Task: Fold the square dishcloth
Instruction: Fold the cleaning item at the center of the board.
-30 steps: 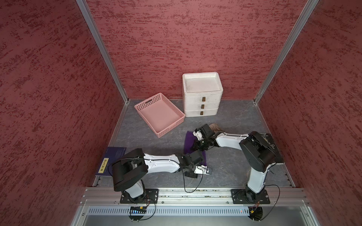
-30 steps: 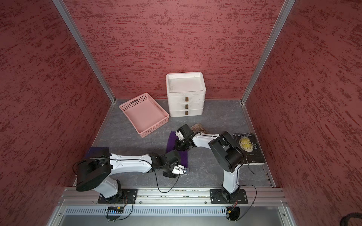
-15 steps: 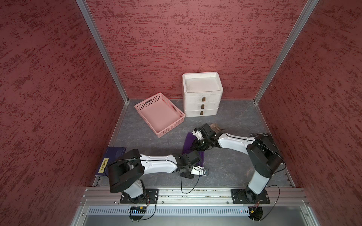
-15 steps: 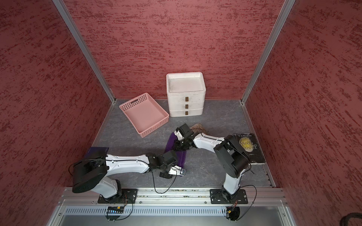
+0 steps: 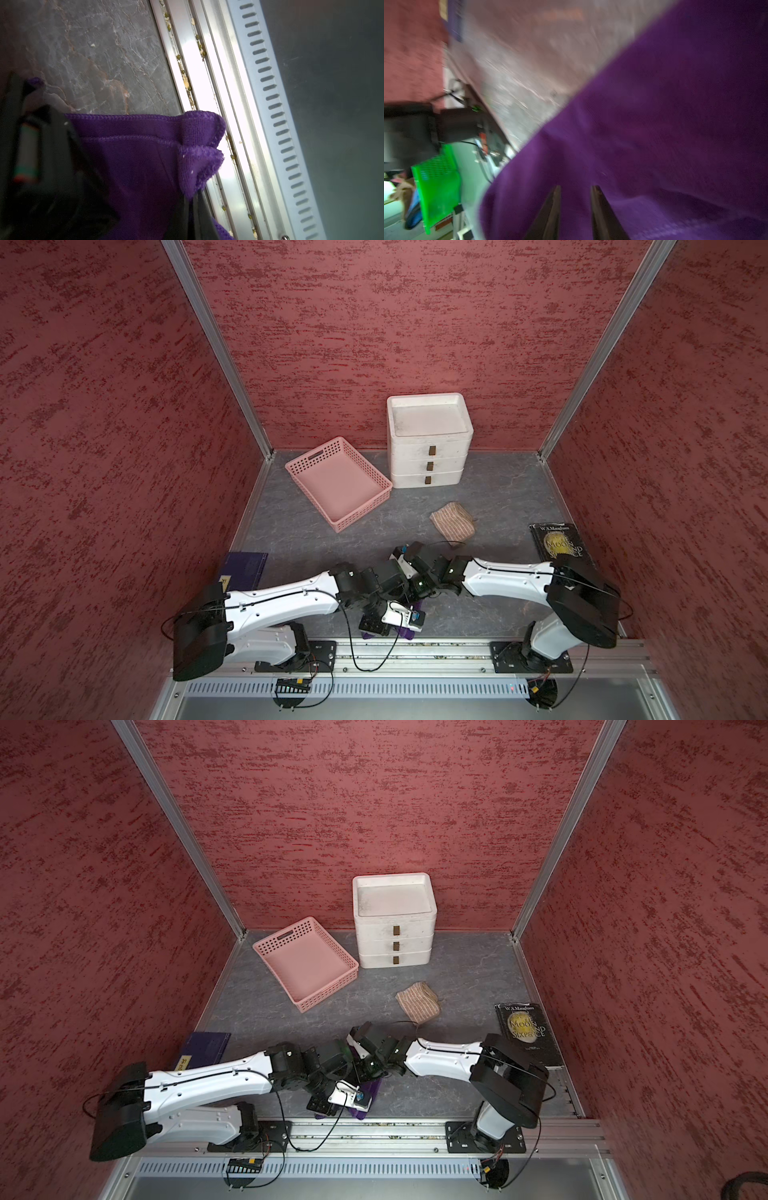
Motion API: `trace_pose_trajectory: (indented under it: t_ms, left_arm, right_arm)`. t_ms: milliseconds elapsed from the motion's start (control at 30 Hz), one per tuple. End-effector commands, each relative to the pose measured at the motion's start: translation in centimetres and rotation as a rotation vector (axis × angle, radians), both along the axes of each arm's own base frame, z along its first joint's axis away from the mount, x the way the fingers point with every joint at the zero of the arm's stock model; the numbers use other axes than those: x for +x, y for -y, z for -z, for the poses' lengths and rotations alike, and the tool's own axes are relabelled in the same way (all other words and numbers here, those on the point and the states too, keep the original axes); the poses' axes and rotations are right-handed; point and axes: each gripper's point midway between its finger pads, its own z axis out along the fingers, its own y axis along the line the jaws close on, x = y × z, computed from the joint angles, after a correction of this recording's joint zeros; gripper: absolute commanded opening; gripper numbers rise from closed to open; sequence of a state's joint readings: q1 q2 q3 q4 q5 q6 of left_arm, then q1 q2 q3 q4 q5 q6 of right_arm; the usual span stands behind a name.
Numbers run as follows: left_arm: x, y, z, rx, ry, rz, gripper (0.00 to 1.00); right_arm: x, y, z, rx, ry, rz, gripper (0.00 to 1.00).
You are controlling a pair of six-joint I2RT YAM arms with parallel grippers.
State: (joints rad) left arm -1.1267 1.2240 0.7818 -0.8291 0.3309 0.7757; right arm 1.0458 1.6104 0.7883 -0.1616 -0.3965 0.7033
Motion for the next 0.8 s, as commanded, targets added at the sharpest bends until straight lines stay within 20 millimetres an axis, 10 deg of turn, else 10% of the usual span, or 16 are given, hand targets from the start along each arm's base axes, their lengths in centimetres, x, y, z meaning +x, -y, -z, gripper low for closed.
trace_pose_trajectory:
  t_ms: [0,267,533,767]
  left_arm:
    - [-0.6,-0.3,-1.1,0.002,-0.02,0.028,0.0]
    - [1.6,1.7,-3.1,-0.022,0.062,0.068,0.0]
    - [4.5,3.6,-3.5,-0.003,0.057,0.076,0.0]
    - [7.8,5.1,-4.2,-0.013,0.062,0.086,0.0]
  right_arm:
    - [-0.9,0.0,1.2,-0.016,-0.033,0.038,0.28]
    - [3.1,3.2,-5.9,0.132,0.056,0.122,0.32]
    - [7.2,7.3,-0.8,0.037,-0.037,0.238,0.23]
    - [7.0,7.3,2.0,0.038,-0.12,0.211,0.12]
